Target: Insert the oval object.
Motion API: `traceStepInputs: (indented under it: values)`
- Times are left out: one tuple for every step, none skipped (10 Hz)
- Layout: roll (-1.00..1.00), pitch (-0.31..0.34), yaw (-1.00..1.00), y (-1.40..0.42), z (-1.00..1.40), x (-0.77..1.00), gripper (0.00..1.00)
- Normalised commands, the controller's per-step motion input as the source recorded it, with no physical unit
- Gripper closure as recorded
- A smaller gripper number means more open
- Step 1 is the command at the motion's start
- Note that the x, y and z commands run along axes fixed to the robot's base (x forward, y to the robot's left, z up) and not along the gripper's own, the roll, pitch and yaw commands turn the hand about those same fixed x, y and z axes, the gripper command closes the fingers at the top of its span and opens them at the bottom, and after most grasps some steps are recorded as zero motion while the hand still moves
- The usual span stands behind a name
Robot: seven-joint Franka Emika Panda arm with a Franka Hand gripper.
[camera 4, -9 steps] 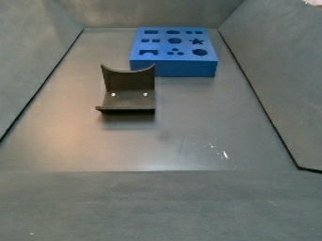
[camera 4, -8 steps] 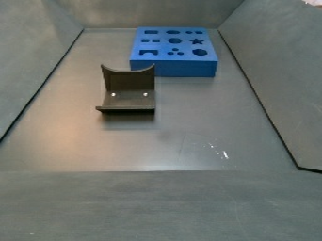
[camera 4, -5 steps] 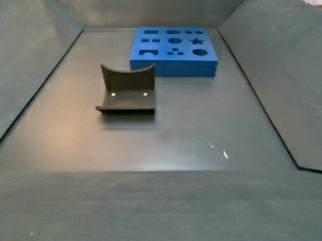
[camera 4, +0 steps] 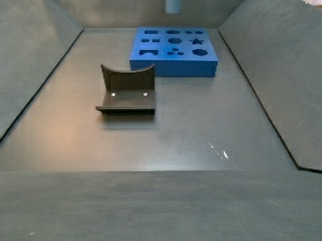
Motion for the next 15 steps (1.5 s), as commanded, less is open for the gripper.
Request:
traceStepInputs:
  values:
    - [0.14, -0.026, 0.00, 0.00, -0.80, 0.00, 1.00]
    - [0.12, -0.026, 0.00, 0.00, -0.77, 0.00, 1.00]
    - [0.10, -0.004, 0.00, 0.00, -0.68, 0.00, 1.00]
    - [0.07, 0.000, -0.01, 0.00, -0.64, 0.00, 1.00]
    - [0.06, 0.000, -0.01, 0.00, -0.61, 0.00, 1.00]
    - [0.06, 0.000, -0.03, 0.00, -0.45, 0.04, 1.00]
    - [0.08, 0.000, -0.04, 0.00, -0.42, 0.06, 1.00]
    - [0.06, 0.000, -0.04, 0.00, -0.42, 0.13, 1.00]
    - [0.05, 0.000, -0.06, 0.00, -0.40, 0.19, 1.00]
    - [0.03, 0.000, -0.09, 0.00, -0.43, 0.11, 1.00]
    - [0.00, 0.000, -0.12, 0.00, -0.45, 0.02, 1.00]
    - [0.00, -0.019, -0.11, 0.00, -0.50, 0.00, 1.00]
    - [0.00, -0.030, -0.10, 0.00, -0.50, 0.00, 1.00]
    - [-0.08, -0.050, -0.04, 0.00, -0.33, 0.00, 1.00]
    - [0.00, 0.000, -0.03, 0.00, -0.10, 0.01, 1.00]
